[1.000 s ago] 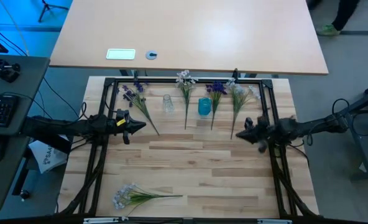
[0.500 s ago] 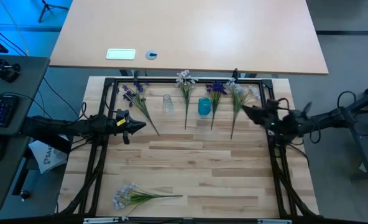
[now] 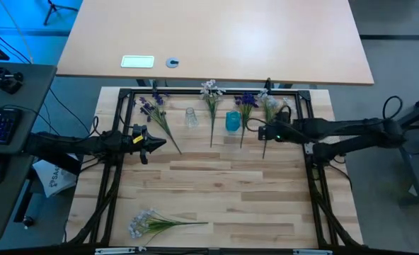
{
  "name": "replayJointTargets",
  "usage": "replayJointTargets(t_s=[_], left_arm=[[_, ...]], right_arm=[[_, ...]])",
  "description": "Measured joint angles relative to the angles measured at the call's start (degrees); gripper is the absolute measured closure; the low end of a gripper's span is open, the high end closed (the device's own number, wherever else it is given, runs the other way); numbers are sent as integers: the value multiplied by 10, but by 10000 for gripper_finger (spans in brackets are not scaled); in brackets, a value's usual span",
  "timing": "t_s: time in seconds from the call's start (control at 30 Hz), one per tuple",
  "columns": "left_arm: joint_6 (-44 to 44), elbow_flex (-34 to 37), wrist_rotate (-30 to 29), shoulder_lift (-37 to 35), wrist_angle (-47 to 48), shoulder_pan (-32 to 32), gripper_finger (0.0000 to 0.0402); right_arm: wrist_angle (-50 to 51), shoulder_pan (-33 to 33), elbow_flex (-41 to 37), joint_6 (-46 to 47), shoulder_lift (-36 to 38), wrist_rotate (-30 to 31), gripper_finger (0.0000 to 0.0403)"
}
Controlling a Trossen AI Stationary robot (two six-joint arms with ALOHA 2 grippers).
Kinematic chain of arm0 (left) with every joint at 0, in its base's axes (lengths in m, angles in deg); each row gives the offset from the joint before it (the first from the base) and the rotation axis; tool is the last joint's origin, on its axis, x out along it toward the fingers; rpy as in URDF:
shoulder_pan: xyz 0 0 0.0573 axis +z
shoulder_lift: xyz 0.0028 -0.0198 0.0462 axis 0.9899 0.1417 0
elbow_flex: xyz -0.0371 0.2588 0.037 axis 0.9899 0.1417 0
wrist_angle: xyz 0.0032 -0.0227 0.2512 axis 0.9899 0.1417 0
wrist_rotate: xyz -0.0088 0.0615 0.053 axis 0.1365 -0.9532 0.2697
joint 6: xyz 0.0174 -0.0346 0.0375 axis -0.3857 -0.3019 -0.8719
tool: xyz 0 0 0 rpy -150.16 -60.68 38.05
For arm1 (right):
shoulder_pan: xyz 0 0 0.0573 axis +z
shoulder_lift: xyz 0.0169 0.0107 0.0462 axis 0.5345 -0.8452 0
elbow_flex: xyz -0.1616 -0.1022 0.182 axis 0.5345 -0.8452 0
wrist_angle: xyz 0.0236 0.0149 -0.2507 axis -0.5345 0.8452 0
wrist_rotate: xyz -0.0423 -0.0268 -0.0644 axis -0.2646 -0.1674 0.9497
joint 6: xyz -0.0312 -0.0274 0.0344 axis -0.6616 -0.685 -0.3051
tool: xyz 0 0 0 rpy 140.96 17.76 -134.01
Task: Sort flowers into vase by color
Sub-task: Put the right white flowers into the blue vase
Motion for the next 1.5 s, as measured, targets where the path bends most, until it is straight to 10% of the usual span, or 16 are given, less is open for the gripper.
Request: replayJointTargets(t_s=[0.27, 0.93, 1.07, 1.27, 1.5], left_arm=[[0, 0, 0, 0, 0, 0, 401], [0, 0, 0, 0, 0, 0, 401], [0, 0, 0, 0, 0, 0, 401], [0, 0, 0, 0, 0, 0, 401], [0, 0, 0, 0, 0, 0, 401]], right_arm=[[7, -121, 0, -29, -112, -28, 155], [-108, -222, 2, -149, -315, -47, 157], [-122, -222, 2, -178, -319, -32, 200], [-119, -224, 1, -246, -318, -9, 380], [-82, -214, -3, -279, -179, 5, 397]])
